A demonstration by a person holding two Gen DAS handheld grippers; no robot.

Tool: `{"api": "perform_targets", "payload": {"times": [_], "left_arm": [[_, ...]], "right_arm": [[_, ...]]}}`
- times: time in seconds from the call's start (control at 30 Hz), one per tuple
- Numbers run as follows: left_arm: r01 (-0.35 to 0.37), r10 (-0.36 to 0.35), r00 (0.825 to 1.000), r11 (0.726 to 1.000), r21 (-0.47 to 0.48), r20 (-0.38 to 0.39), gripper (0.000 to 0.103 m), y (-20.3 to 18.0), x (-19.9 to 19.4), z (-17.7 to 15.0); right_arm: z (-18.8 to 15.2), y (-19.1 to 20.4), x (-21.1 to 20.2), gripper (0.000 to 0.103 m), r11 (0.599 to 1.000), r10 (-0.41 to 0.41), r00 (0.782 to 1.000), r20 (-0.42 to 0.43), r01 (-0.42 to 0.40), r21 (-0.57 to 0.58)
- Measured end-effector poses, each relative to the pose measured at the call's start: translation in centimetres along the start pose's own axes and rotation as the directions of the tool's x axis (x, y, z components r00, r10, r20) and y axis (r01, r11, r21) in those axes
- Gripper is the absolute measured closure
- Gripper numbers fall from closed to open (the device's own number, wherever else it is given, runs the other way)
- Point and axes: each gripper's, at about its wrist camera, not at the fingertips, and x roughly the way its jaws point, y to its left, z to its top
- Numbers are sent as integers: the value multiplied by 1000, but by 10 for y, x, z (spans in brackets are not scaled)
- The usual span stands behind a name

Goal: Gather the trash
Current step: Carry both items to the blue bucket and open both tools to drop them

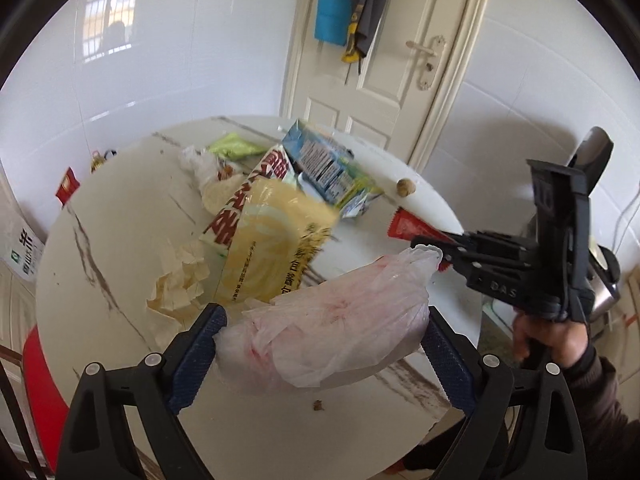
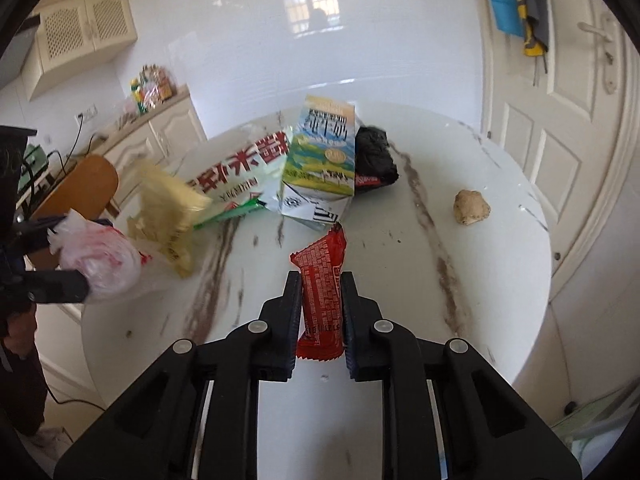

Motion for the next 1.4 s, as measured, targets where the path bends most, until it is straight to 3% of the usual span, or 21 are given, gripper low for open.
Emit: {"api": "perform_targets", "payload": {"times": [0.17,0.33,0.5,0.67,0.87,1.03,1.17,1.4], "left_arm": [[-8,4,997,999,49,76,11,-32,-10,-5],[44,-57,992,992,120,108,11,-89,4,-5],[93,-110,991,976,197,77,11,-154,50,2],[144,-158,987,951,275,29,11,-222,100,5],[152,-131,988,923,354,-84,10,-274,189,5],[141,-89,984,921,364,-154,7,-293,254,14],[149,-93,981,922,357,-169,3,-298,279,17],[121,-76,987,930,347,-140,2,-303,279,27]], "right_arm": [[-12,2,-36,85,996,-36,995,90,28,80],[-36,-22,-87,85,972,-125,978,170,86,220],[-74,-51,-139,85,918,-262,945,196,181,353],[-111,-89,-166,85,843,-370,916,154,262,469],[-149,-148,-166,84,751,-427,902,64,314,581],[-172,-184,-152,84,709,-417,909,16,314,631],[-184,-204,-138,84,692,-397,918,4,296,659],[-183,-217,-123,83,685,-394,919,-2,295,666]]}}
